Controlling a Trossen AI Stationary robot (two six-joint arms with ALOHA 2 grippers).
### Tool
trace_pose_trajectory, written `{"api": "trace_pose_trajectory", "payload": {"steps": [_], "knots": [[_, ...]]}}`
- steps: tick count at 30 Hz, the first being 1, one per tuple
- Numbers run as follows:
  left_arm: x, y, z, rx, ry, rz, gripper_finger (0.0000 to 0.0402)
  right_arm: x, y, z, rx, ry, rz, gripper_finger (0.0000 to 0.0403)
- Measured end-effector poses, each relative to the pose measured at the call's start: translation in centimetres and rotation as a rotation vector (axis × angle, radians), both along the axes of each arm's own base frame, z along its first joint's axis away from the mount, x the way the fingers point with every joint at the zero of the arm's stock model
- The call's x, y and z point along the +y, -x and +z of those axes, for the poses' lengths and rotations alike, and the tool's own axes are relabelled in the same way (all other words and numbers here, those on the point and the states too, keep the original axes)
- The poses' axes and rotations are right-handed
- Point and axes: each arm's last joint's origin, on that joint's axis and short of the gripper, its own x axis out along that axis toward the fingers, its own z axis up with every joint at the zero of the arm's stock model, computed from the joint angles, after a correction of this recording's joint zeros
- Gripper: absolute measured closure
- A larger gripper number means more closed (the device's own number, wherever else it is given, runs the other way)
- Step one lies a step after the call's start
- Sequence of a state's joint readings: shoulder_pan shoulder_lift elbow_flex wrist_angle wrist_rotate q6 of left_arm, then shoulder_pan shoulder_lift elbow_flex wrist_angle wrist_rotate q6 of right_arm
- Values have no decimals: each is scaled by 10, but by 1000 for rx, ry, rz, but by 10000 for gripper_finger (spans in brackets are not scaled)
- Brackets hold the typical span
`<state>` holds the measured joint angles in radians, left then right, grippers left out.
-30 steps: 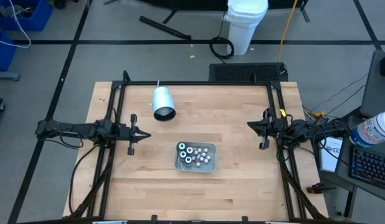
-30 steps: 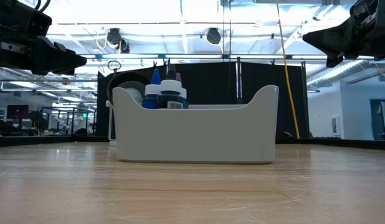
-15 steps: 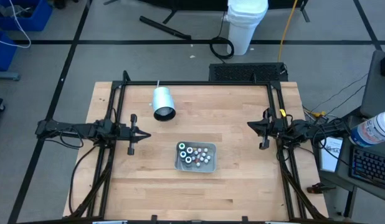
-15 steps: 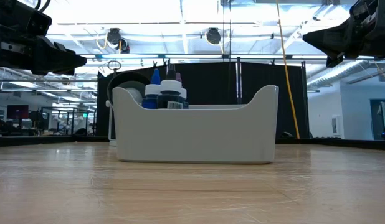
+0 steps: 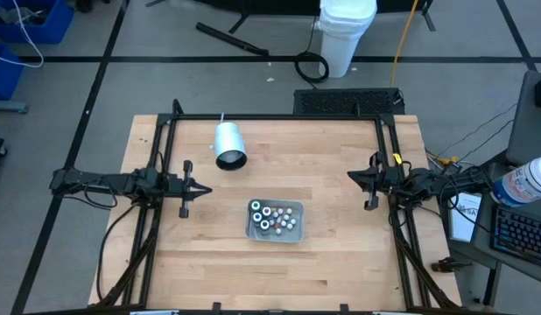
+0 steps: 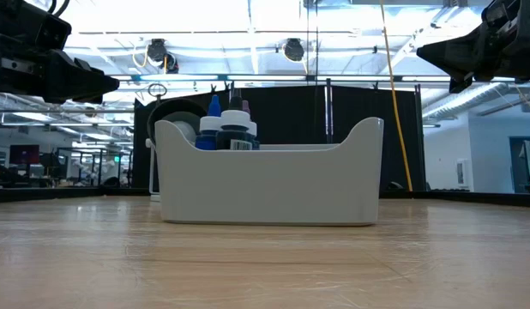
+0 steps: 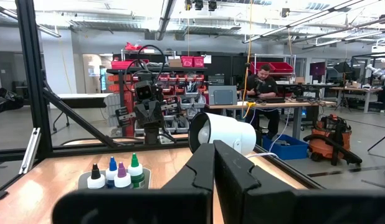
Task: Pick & Place food coloring
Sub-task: Return to Home Position
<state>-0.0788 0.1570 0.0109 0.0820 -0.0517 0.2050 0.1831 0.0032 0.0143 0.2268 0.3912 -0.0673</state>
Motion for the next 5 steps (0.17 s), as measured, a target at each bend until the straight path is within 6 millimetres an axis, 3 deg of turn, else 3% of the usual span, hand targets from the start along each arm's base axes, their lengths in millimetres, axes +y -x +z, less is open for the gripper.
{"api": "trace_pose_trajectory", "payload": {"steps": [5], "knots": [[0, 0, 0, 0, 0, 0, 382, 0, 0, 0, 1, 0, 0, 403]]}}
